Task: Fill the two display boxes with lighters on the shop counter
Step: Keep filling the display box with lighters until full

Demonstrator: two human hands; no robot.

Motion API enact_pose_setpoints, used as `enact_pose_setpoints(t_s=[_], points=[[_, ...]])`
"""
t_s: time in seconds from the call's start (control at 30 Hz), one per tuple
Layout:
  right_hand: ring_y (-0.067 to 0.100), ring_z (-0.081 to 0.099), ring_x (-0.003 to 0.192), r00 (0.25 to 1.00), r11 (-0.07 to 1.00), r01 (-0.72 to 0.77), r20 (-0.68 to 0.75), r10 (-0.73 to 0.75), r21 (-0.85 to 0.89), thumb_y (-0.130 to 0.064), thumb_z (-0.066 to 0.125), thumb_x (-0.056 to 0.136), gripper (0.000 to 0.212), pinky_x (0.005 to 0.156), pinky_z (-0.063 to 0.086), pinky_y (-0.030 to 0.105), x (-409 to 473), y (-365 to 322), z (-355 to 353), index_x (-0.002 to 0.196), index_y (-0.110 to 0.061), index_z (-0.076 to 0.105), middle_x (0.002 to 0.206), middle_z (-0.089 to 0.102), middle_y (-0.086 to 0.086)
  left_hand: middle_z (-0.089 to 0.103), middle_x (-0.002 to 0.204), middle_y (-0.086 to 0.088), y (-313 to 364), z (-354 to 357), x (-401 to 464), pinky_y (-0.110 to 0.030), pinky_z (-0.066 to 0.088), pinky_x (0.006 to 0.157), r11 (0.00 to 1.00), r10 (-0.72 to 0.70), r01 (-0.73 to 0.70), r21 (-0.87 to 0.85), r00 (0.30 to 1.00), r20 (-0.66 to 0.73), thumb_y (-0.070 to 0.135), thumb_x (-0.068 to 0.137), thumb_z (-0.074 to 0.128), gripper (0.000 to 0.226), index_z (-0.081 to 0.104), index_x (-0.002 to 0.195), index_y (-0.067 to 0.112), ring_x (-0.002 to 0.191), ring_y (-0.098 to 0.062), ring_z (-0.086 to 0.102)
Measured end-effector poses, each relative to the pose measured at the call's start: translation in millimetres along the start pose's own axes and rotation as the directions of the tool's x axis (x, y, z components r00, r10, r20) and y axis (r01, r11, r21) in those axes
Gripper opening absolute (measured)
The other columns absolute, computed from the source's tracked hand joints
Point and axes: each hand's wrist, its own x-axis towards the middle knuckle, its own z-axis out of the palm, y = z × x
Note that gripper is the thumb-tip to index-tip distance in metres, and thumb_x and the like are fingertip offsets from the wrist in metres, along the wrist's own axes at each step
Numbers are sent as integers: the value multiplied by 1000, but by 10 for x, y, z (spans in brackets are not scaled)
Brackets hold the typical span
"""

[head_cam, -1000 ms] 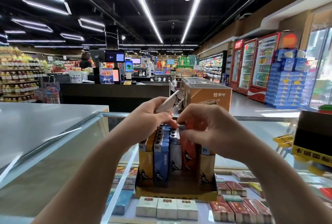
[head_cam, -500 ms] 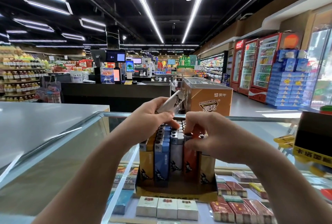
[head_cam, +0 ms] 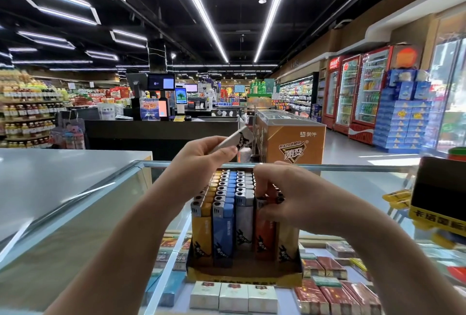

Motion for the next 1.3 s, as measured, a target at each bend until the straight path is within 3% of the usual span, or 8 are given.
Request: enact_pose_setpoints(t_s=[0.17,0.4,0.67,0.77,0.87,1.0,1.13,1.3], points=[[4,50,64,940,995,82,-335,-59,54,-40,62,78,15,57,40,19,30,-30,29,73,-30,52,66,54,-13,70,80,-1,65,-74,-12,-18,49,57,949,2,0,-316,1000,7,28,65,65,19,69,82,20,67,-8,63],[3,57,74,845,971,213,-519,-128,107,-6,76,72,44,73,49,18,50,-48,99,94,-31,48,76,60,-11,71,69,-3,102,-85,8,-21,52,47,820,-46,-12,-572,995,-88,14,57,74,55,48,105,23,55,-16,65],[2,63,75,752,939,290,-651,-103,187,-13,71,77,12,70,51,15,80,-55,64,86,-19,66,81,67,-14,72,73,-4,94,-30,-38,-23,52,61,953,9,12,-303,998,69,44,61,68,49,55,97,14,67,-14,69],[9,67,74,739,877,324,-674,0,355,-9,68,77,14,67,54,19,66,-48,-3,82,-21,62,79,68,-7,73,80,3,95,-1,-42,-26,42,80,995,62,-56,-79,995,73,58,65,53,51,56,99,20,79,-5,67],[13,66,65,744,787,366,-665,74,497,-1,64,79,21,61,54,21,40,-40,-76,84,-21,63,79,69,-3,71,86,15,115,3,-64,-17,39,76,997,73,-74,1,978,196,53,72,50,39,60,103,31,79,8,62],[17,67,64,782,693,373,-612,123,616,-6,63,74,16,61,55,24,39,-53,-87,85,-17,64,78,69,3,71,85,9,108,-28,-71,-22,39,76,996,88,-83,-30,959,269,49,72,55,26,73,83,33,81,3,63],[20,69,76,861,544,321,-478,174,775,-15,63,68,19,67,56,25,29,-47,-80,87,-16,68,88,69,9,70,80,9,69,-60,-35,-11,47,64,975,143,-105,-194,970,197,28,64,70,26,71,90,25,73,-1,63],[20,70,79,810,617,276,-524,263,737,3,64,77,23,64,56,25,52,-35,-34,90,-16,62,88,69,10,70,85,10,63,-14,-26,-13,49,67,977,183,-159,-143,968,173,23,59,74,39,63,96,23,79,-2,65]])
